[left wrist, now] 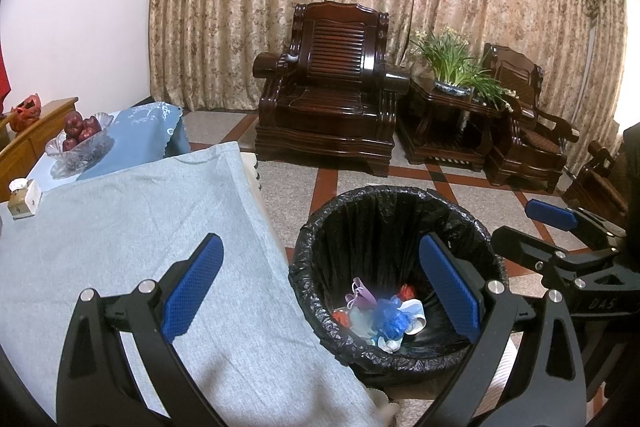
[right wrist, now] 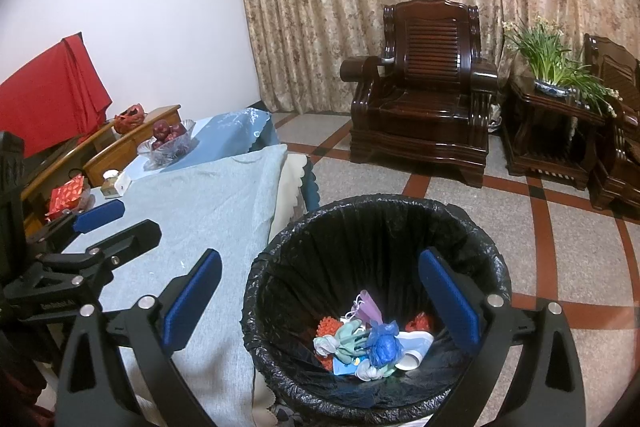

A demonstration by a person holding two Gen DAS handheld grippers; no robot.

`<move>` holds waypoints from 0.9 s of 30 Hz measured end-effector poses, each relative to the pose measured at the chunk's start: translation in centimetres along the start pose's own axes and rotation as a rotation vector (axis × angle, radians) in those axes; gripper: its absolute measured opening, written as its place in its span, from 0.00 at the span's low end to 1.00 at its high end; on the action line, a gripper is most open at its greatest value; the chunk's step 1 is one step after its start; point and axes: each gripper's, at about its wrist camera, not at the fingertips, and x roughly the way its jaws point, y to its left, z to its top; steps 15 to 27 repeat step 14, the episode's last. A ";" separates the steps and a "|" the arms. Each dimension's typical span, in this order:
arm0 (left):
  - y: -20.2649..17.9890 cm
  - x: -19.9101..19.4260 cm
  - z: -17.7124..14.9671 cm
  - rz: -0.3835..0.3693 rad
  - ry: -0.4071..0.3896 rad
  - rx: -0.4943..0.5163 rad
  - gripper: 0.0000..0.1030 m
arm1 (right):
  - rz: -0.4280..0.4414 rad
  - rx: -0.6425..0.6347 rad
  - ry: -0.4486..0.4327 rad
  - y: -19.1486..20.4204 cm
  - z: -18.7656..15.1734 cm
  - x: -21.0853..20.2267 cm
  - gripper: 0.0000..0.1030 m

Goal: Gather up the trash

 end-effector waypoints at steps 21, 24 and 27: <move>0.1 -0.1 0.1 0.001 0.001 0.001 0.93 | -0.001 -0.003 0.000 0.1 0.1 0.0 0.94; 0.1 -0.1 0.1 0.001 0.001 0.001 0.93 | -0.001 -0.003 0.000 0.1 0.1 0.0 0.94; 0.1 -0.1 0.1 0.001 0.001 0.001 0.93 | -0.001 -0.003 0.000 0.1 0.1 0.0 0.94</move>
